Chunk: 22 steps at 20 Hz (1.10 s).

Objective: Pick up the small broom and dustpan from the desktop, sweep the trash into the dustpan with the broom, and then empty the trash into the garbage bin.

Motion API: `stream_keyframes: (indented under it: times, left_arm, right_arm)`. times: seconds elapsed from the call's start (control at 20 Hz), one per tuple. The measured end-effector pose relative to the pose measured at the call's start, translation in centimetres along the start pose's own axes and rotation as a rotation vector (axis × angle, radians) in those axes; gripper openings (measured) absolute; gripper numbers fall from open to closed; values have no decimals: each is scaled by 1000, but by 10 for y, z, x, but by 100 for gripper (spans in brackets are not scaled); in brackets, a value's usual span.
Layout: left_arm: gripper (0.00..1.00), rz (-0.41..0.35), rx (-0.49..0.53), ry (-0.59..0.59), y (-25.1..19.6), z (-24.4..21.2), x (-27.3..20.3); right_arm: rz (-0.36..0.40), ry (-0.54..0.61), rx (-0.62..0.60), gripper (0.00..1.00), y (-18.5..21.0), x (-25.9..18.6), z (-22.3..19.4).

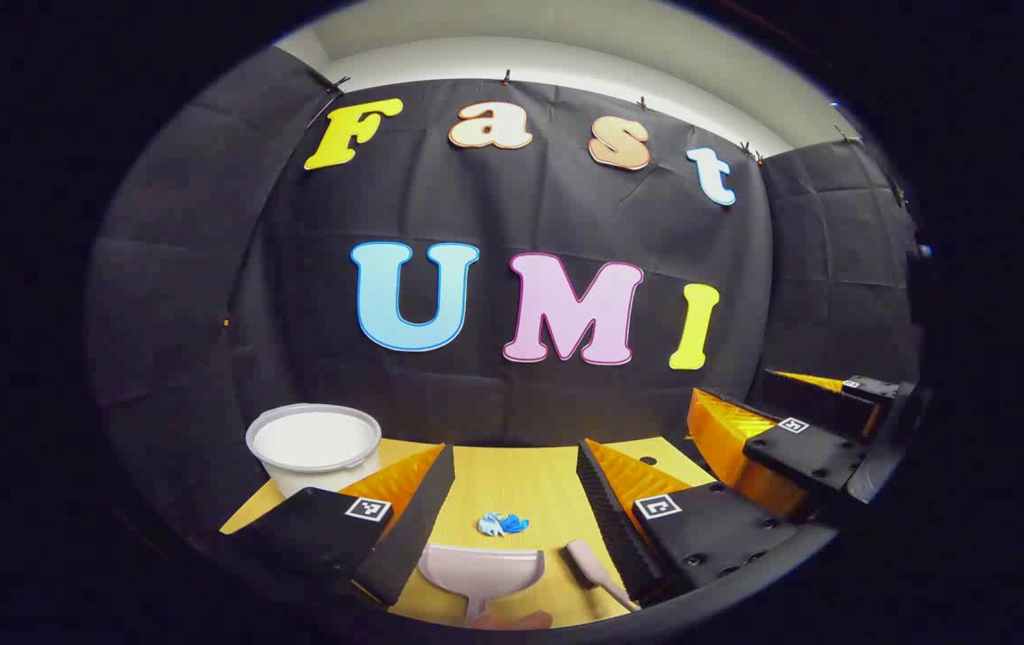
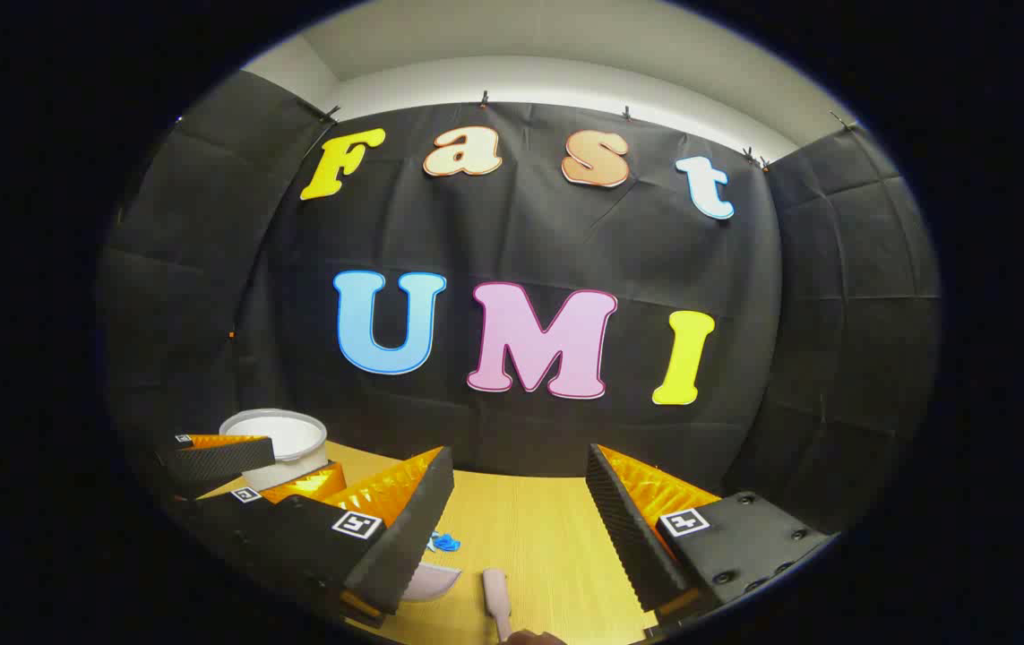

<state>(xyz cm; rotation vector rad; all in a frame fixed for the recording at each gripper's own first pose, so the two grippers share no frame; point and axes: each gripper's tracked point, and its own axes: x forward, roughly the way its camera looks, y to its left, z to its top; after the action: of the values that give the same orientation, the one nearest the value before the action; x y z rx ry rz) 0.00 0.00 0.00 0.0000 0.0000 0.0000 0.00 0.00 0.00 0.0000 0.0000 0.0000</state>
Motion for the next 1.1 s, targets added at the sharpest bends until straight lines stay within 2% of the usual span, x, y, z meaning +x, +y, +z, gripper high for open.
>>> stream_keyframes:
  times: [0.05, 0.3, 0.45, 1.1]
  left_arm:
    - [81, 3, -3, 2, 2, 0, -2]
    - [81, 4, 34, -3, 10, 2, -6]
    - [81, -15, 32, -27, -1, 3, -26]
    - [81, -7, 52, -34, -9, 1, -30]
  right_arm:
    - [-1, 2, 1, 90, 0, -1, 0]
    - [8, 5, 9, 90, 1, -8, -2]
    - [17, 13, 24, 90, 1, -10, -4]
    - [22, 21, 27, 89, -3, -21, -6]
